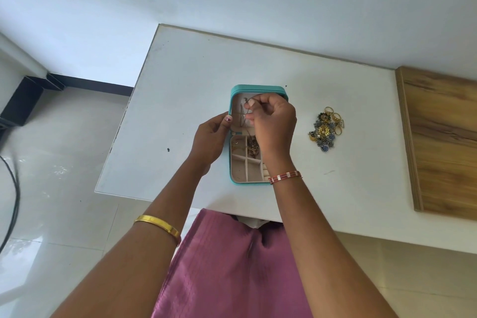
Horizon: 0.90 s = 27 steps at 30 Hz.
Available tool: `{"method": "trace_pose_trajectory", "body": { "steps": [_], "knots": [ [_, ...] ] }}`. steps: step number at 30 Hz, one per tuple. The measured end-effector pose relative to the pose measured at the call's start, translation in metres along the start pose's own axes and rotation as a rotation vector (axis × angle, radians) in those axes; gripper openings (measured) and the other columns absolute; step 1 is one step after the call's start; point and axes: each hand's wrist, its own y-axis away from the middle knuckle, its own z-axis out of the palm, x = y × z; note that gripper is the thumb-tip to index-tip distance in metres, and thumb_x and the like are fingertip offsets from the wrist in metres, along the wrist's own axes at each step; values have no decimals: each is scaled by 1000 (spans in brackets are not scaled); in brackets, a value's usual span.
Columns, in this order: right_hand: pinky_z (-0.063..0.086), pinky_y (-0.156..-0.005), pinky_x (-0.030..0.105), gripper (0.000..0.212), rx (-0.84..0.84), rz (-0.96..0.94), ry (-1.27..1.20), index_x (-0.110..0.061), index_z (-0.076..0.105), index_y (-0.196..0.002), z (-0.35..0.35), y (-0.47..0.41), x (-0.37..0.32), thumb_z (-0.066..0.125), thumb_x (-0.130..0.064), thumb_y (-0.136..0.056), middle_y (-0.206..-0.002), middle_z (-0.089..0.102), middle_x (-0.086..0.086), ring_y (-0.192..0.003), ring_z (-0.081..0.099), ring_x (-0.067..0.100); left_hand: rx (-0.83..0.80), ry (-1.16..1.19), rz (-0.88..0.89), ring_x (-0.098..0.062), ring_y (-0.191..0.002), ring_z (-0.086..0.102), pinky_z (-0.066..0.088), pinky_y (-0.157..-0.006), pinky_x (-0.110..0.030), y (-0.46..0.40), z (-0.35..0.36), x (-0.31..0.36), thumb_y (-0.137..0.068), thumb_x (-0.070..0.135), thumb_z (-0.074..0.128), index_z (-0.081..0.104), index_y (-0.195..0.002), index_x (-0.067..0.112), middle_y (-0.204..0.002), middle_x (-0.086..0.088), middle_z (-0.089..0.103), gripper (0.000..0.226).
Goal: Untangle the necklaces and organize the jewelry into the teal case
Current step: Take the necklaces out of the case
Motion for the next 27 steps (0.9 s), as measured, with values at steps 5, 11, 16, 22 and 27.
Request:
{"method": "trace_pose_trajectory", "body": {
  "steps": [5,11,16,22,27],
  "knots": [
    [55,-71,31,6,89,-19,-24,-6,67,-80,5,6,-1,62,-6,-83,-77,67,4,-72,64,22,26,-31,0,-13,-94,60,45,-88,-27,2,2,1,-99,28,41,67,-109,14,-99,1,69,31],
    [57,-72,41,14,99,12,-61,-17,62,-75,10,6,3,61,-7,-84,-79,68,6,-75,67,26,67,-31,10,-3,-84,59,44,-77,-16,5,6,3,-99,25,40,67,-105,16,-96,3,68,29],
    [57,-73,48,18,115,49,-160,-24,56,-78,9,5,1,55,-9,-88,-86,72,12,-78,68,27,69,-31,-2,-12,-91,58,44,-82,-22,5,5,2,-99,26,41,67,-108,13,-99,0,68,30],
    [52,-55,26,6,14,85,-262,-11,53,-89,1,3,-12,50,-9,-93,-86,71,15,-59,63,15,73,-32,-3,-10,-89,58,44,-82,-23,5,6,2,-98,25,42,67,-103,19,-96,3,67,27],
    [46,-55,21,17,18,63,-317,-17,51,-80,-21,12,-15,49,-6,-93,-75,68,10,-53,58,5,84,-55,-6,-8,-93,56,43,-79,-17,6,6,4,-99,26,41,67,-110,16,-98,5,66,30]
  ]
}}
